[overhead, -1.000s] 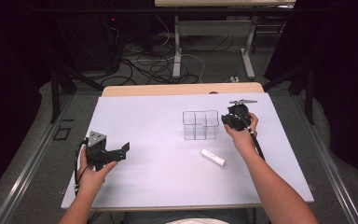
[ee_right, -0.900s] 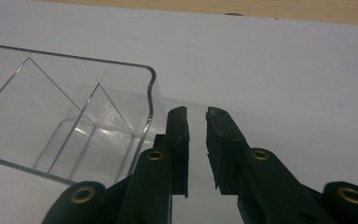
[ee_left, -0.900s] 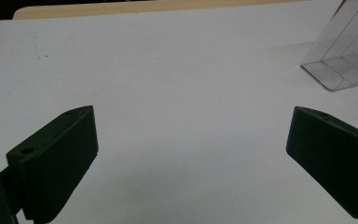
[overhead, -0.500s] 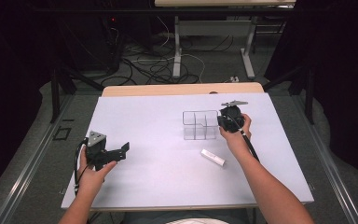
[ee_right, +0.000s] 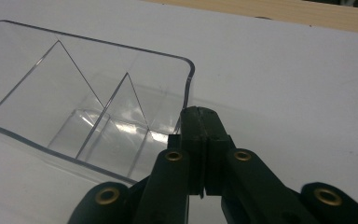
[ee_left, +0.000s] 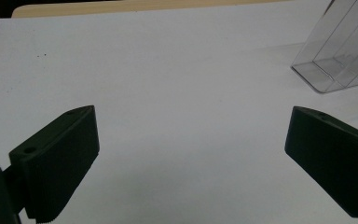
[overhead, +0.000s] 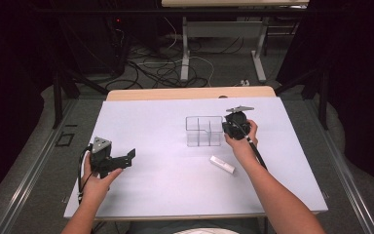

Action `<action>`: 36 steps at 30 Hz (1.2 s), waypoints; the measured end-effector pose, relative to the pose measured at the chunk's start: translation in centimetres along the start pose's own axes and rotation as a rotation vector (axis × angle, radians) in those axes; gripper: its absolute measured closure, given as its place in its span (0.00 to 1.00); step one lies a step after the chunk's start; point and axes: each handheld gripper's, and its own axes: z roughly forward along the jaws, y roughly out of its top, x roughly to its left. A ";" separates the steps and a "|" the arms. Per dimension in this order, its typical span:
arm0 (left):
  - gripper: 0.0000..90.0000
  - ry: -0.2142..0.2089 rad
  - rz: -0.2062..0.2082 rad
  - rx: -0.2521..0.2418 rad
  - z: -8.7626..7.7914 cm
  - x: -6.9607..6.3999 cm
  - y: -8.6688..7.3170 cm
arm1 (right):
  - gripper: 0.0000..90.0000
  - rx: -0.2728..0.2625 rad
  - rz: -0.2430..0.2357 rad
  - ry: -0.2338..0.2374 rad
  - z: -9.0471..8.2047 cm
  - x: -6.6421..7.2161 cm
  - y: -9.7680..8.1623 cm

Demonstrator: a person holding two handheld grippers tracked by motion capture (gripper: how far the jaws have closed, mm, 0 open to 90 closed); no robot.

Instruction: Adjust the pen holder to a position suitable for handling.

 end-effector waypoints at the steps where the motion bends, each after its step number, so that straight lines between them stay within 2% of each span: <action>1: 0.03 0.000 0.000 0.000 0.0 0.0 0.0 | 1.00 -0.004 -0.001 0.001 0.1 0.2 0.0; 10: 0.03 -0.005 0.002 0.006 0.0 0.0 0.0 | 1.00 0.003 0.005 0.015 0.2 1.4 0.1; 14: 0.03 -0.004 0.002 0.004 0.0 0.0 0.0 | 1.00 -0.005 -0.012 0.024 0.4 1.9 0.1; 16: 0.03 -0.004 0.003 0.004 0.0 0.0 0.0 | 1.00 0.000 0.000 0.032 0.5 2.4 0.1; 18: 0.03 -0.004 -0.002 -0.002 0.0 -0.1 0.0 | 1.00 -0.007 -0.016 0.028 0.6 2.5 0.2; 26: 0.03 -0.005 0.005 0.004 0.0 0.0 0.0 | 1.00 -0.004 -0.017 0.037 0.7 2.9 0.2; 36: 0.03 -0.006 0.010 0.010 0.0 0.0 0.0 | 0.98 -0.012 -0.022 0.060 1.1 4.1 0.3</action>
